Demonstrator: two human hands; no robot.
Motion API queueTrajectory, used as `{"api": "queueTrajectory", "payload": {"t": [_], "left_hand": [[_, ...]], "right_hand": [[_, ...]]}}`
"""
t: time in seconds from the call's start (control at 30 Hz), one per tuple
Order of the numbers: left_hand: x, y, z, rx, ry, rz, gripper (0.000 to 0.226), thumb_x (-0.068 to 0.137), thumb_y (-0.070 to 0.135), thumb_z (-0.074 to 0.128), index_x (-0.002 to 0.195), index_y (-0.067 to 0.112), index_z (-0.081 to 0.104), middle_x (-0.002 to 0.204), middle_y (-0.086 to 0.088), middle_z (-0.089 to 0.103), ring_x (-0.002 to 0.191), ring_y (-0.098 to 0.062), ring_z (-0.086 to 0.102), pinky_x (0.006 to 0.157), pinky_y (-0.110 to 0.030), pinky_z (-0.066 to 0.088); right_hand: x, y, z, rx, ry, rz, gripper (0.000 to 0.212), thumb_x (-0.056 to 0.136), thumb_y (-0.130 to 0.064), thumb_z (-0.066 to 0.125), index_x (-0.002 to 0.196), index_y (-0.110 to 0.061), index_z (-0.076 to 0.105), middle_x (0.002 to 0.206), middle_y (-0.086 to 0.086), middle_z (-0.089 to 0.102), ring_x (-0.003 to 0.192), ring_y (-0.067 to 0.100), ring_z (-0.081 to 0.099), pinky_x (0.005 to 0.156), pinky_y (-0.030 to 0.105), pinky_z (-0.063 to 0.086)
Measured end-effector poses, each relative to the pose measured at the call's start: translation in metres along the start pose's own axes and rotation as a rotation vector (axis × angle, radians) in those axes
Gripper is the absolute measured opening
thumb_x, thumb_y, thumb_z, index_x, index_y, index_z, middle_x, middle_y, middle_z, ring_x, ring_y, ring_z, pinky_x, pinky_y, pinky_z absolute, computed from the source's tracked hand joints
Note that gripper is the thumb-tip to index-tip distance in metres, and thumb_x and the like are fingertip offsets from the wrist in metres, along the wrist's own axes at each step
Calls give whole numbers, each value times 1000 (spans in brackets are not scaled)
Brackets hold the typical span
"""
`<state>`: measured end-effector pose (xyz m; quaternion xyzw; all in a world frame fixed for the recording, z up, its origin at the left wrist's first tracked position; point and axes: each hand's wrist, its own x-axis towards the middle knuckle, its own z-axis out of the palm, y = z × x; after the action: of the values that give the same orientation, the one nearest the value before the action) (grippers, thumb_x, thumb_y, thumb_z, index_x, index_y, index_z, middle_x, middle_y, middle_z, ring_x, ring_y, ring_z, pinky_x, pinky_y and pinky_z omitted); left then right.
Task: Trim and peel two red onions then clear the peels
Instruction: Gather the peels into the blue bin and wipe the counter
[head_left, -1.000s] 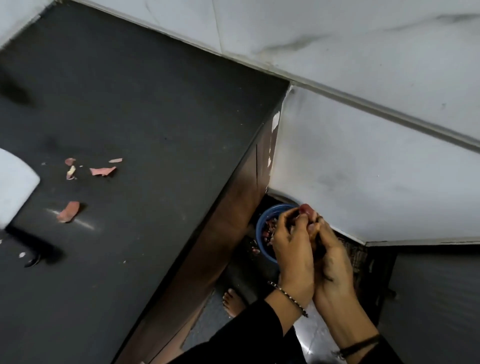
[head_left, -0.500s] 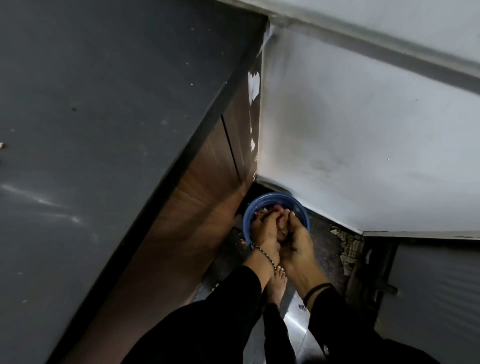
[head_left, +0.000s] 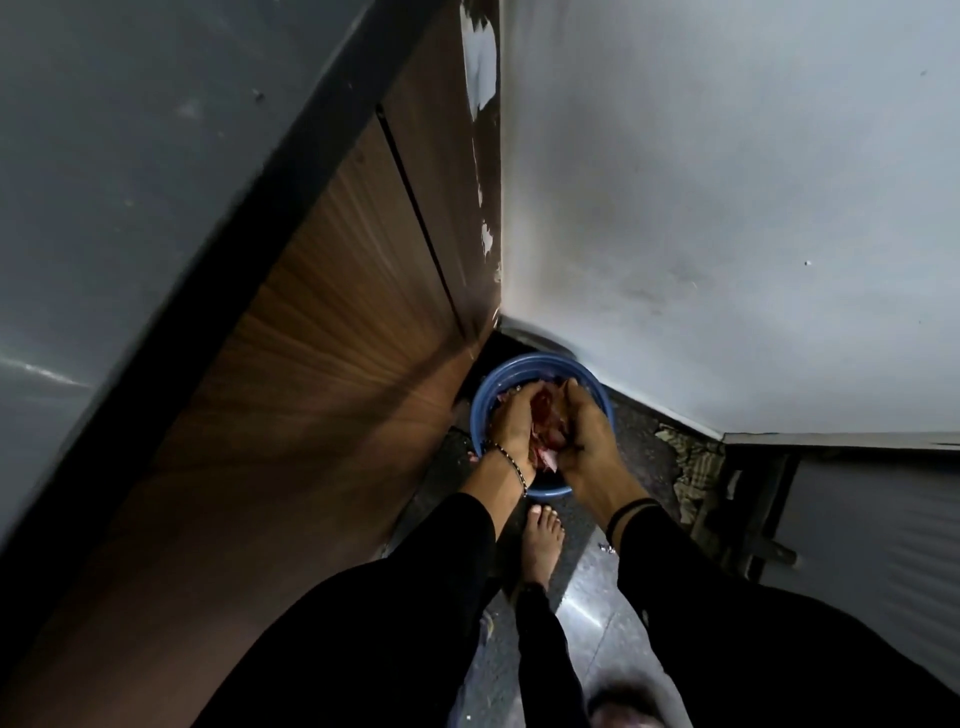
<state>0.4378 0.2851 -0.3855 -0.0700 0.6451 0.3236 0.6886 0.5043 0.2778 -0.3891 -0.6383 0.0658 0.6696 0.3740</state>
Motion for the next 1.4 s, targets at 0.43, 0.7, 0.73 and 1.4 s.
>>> {"api": "queueTrajectory", "payload": {"t": [0.43,0.7,0.73,1.4], "left_hand": [[-29,4,-7,179,-75,68,28,105,19,41,88,10,61,51,11,67,47,2,63,46,-11,47],[-64,11,-14,139,-13,96,31,102,19,49,125,3,63,112,-9,67,98,-15,61,81,-22,47],[-71,13,-13,129,-22,101,26,102,19,50,117,5,66,107,-8,68,93,-14,62,78,-21,49],[-297,78,-14,19,-39,606,14,91,12,64,98,11,76,99,-13,76,99,-30,72,95,-48,57]], "right_hand": [[-19,-16,-26,-258,-9,-63,22,104,-32,50,100,-16,65,76,-3,72,73,9,65,58,20,49],[-60,-26,-22,-288,-59,-104,18,103,-21,54,91,-13,65,59,-9,72,51,1,67,56,19,51],[-68,-28,-21,-295,-64,-109,17,102,-19,55,92,-11,65,61,-7,72,52,3,68,54,19,53],[-277,-78,63,-246,-201,-465,26,93,-26,64,97,-2,75,89,16,75,81,26,70,71,38,57]]}}
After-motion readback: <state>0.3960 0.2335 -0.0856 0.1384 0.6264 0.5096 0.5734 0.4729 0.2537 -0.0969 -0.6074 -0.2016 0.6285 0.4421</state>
